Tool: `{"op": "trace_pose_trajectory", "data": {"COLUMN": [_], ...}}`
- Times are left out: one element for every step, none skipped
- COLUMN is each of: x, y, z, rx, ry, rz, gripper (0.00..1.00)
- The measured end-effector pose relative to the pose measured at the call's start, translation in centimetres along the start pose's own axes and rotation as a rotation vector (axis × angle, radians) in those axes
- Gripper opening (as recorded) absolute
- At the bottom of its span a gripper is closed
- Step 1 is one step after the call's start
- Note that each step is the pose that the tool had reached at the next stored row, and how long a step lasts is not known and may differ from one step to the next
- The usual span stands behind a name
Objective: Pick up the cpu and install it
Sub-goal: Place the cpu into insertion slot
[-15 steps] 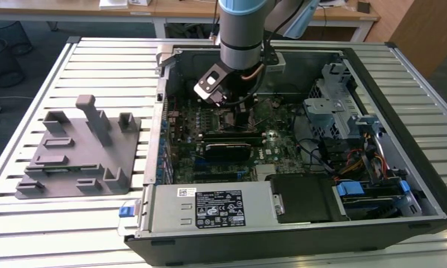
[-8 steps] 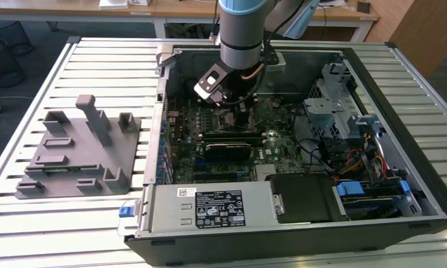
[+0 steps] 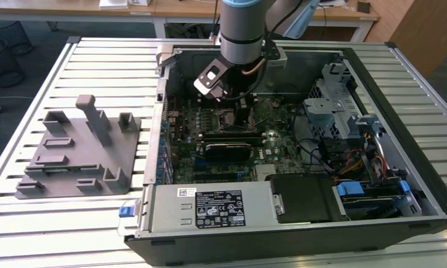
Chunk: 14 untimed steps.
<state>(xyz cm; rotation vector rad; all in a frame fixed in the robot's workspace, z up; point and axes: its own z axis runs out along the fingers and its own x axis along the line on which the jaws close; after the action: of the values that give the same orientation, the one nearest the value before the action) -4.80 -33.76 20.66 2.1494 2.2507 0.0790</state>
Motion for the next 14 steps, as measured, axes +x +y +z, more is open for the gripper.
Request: {"op": "trace_pose_trajectory", "data": {"x": [0.00, 0.00, 0.00, 0.00, 0.00, 0.00, 0.00, 0.00, 0.00, 0.00, 0.00, 0.00, -0.01, -0.01], "y": [0.01, 0.02, 0.03, 0.05, 0.08, 0.12, 0.17, 0.22, 0.28, 0.34, 0.40, 0.45, 0.49, 0.51], "z": [-0.16, -0.26, -0.36, -0.43, -0.51, -0.59, -0.67, -0.73, -0.79, -0.84, -0.87, -0.92, -0.96, -0.99], "rx": [0.0000, 0.0000, 0.0003, 0.0010, 0.0020, 0.0038, 0.0061, 0.0086, 0.0115, 0.0145, 0.0175, 0.0203, 0.0228, 0.0248], "ry": [0.0001, 0.0001, 0.0001, 0.0001, 0.0002, 0.0002, 0.0004, 0.0006, 0.0007, 0.0008, 0.0010, 0.0010, 0.0011, 0.0011], "rz": [0.000, 0.000, 0.000, 0.000, 0.000, 0.000, 0.001, 0.001, 0.001, 0.001, 0.001, 0.002, 0.002, 0.002], "gripper": [0.59, 0.59, 0.53, 0.53, 0.46, 0.40, 0.40, 0.35, 0.29, 0.23, 0.23, 0.17, 0.11, 0.11]}}
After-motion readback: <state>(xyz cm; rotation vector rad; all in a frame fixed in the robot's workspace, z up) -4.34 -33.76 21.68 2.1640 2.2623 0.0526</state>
